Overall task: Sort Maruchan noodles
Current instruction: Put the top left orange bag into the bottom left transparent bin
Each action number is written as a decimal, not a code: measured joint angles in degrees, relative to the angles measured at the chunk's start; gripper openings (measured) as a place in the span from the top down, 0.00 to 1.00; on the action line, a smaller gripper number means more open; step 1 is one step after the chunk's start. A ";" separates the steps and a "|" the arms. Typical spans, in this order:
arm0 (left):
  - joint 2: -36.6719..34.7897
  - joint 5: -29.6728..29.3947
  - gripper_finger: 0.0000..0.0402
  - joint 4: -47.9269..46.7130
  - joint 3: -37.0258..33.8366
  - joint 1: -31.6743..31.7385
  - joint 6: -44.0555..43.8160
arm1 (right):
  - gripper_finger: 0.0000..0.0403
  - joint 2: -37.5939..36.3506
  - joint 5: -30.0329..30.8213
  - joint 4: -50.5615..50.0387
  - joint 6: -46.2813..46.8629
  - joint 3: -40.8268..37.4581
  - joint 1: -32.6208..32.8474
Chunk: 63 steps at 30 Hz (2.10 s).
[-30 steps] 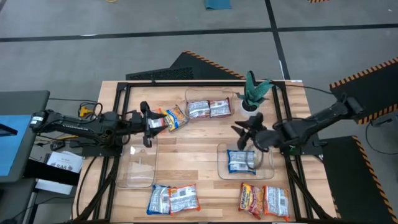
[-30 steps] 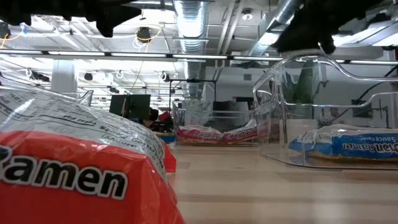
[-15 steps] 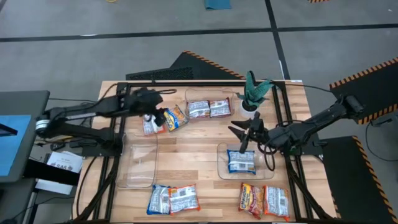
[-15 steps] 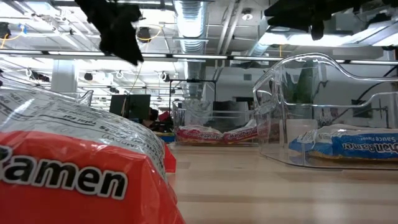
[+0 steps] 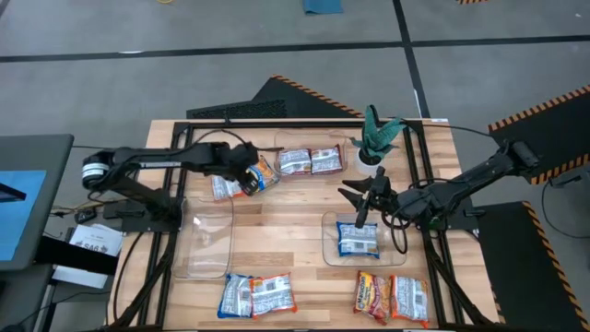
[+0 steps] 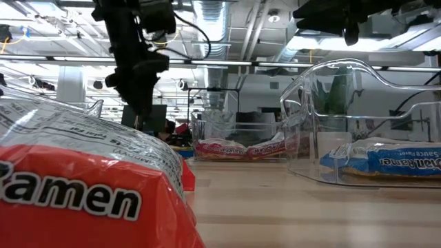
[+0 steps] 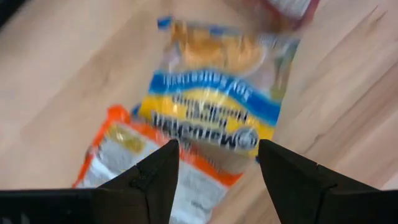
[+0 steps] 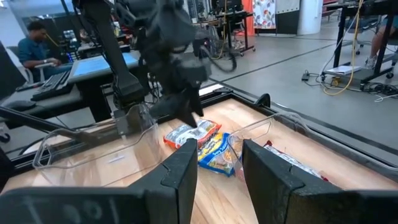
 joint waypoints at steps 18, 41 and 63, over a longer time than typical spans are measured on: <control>14.64 -5.51 0.49 -4.49 -0.24 -5.42 -5.16 | 0.62 0.04 -0.09 -0.15 1.46 0.00 -0.02; 12.24 -12.04 1.00 -8.18 3.62 -5.68 3.37 | 0.62 0.07 -0.13 -0.63 1.44 0.00 -0.02; 9.64 -6.41 0.55 -8.61 3.81 -0.34 1.22 | 0.62 0.07 -0.13 -1.90 3.42 0.00 -0.22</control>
